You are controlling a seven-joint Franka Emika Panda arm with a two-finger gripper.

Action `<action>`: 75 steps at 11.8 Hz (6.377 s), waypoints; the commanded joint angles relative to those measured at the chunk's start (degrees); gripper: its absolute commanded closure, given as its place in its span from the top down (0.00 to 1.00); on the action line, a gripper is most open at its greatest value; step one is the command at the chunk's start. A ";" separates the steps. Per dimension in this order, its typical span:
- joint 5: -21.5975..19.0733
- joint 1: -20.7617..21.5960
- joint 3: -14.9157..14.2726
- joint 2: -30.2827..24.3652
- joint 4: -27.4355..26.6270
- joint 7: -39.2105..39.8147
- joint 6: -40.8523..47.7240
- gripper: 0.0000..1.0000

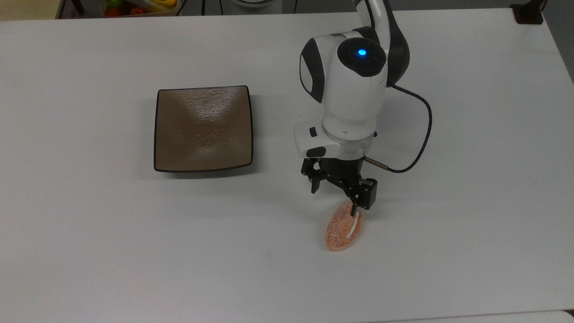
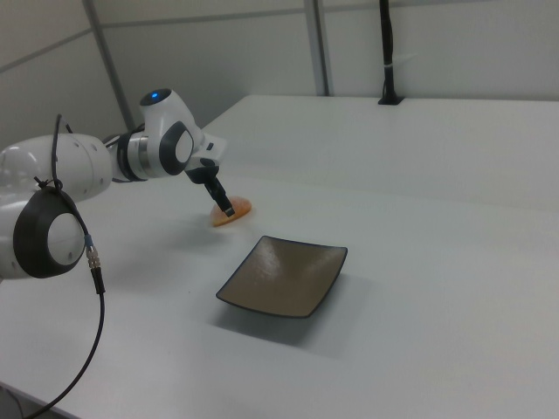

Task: Bread is placed on a ceramic plate

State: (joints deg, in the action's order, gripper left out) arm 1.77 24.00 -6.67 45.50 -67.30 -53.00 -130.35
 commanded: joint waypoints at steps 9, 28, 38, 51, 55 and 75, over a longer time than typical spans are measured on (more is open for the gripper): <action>3.50 2.45 -1.68 5.12 1.38 -1.14 -9.22 0.47; 7.02 -8.70 -1.06 -32.23 -37.88 32.16 0.98 0.45; 7.54 -10.73 -1.42 -29.78 -41.77 32.35 1.24 0.50; 7.02 -11.78 -1.68 -30.91 -37.48 31.73 3.43 1.00; 2.29 -13.10 -0.89 -33.01 -28.26 34.70 17.21 1.00; -1.86 -18.64 7.46 -45.59 -31.75 46.23 31.13 1.00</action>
